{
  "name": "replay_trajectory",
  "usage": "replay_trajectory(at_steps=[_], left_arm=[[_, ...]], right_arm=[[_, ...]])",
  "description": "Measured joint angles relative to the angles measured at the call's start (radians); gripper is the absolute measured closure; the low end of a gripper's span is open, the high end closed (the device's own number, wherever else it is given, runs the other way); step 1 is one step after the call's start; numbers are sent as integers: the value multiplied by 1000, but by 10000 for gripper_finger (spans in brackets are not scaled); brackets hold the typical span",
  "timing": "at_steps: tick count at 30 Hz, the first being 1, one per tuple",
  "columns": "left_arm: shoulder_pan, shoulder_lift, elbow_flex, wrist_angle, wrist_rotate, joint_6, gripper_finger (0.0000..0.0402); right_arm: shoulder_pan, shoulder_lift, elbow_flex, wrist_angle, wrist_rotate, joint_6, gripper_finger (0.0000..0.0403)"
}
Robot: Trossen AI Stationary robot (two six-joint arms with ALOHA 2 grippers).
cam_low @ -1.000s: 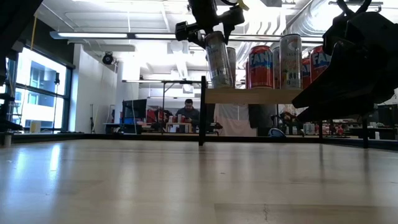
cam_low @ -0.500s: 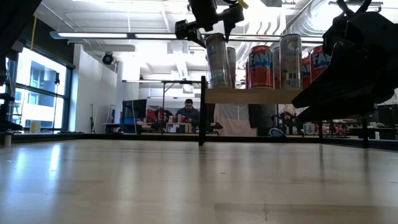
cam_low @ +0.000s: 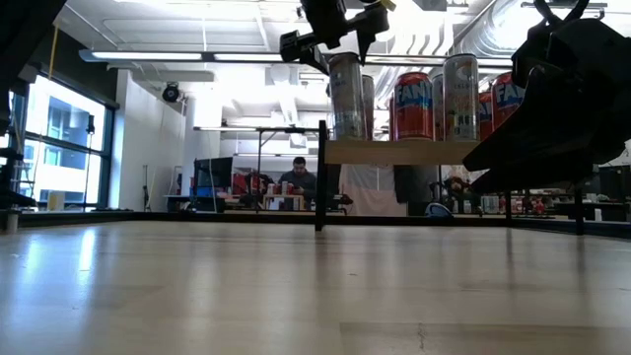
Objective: Place canned beverage on shelf
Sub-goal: Put the white soda can on the shelf aligned with the other white soda can
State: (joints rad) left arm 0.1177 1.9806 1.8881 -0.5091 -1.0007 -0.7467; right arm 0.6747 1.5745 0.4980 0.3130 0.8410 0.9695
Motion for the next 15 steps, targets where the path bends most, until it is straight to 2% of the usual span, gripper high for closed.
replay_trajectory(at_steps=[15], left_arm=[[-1, 2, 0, 52, 29, 17, 105]], right_arm=[[0, 0, 0, 0, 0, 0, 151]])
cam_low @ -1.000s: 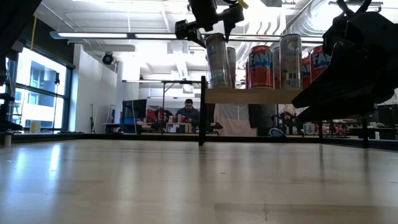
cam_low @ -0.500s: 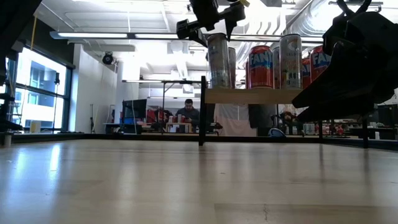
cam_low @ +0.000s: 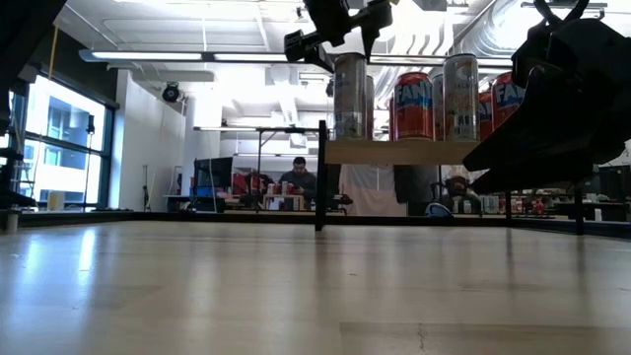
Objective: Place canned beverage on shelf
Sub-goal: Put the white soda can on the shelf aligned with the other white soda can
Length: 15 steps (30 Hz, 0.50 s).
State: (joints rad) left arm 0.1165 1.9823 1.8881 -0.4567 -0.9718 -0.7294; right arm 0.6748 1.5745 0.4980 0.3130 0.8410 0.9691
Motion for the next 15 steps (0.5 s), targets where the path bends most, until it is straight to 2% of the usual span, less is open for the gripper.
replay_trajectory(at_steps=[15], left_arm=[[-8, 0, 0, 14, 2, 0, 105]], right_arm=[[0, 0, 0, 0, 0, -1, 151]])
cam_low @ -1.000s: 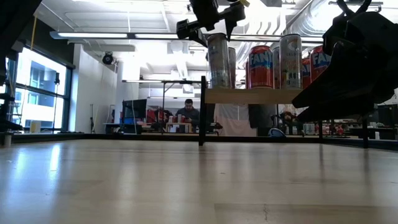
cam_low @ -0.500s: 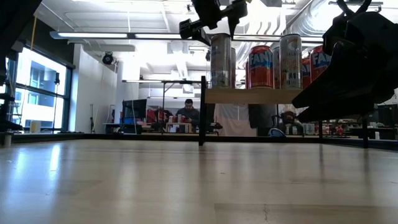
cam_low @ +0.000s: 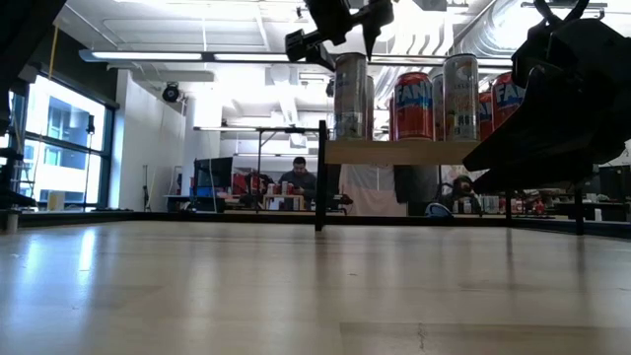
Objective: Place canned beverage on shelf
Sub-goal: Put the white soda can on the shelf aligned with the other white soda can
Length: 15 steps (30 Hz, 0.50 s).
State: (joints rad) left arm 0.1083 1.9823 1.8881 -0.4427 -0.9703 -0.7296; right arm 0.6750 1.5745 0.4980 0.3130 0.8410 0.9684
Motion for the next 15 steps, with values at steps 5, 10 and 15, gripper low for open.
replay_trajectory(at_steps=[5, 10, 15], left_arm=[[-7, 0, 0, -2, 17, 1, 105], [-12, 0, 0, -7, 18, 1, 105], [-12, -6, 0, -18, 20, 17, 105]], right_arm=[[0, 0, 0, 0, 0, -4, 151], [0, 0, 0, 0, -5, -4, 151], [0, 0, 0, -1, -6, -4, 151]])
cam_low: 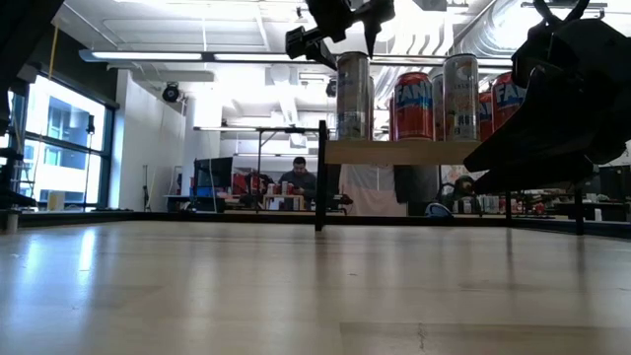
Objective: Place canned beverage on shelf
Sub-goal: Put the white soda can on the shelf aligned with the other white soda can
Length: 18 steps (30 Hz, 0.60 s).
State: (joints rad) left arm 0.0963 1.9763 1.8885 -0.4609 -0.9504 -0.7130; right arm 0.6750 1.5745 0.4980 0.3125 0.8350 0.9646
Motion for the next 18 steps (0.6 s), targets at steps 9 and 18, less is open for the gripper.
replay_trajectory(at_steps=[9, 18], left_arm=[[-2, -12, 1, -21, 4, 17, 105], [-4, -12, 1, -22, 39, 32, 105]], right_arm=[[0, 0, 0, 0, -1, -2, 151], [-1, 0, 0, -1, -1, -4, 151]])
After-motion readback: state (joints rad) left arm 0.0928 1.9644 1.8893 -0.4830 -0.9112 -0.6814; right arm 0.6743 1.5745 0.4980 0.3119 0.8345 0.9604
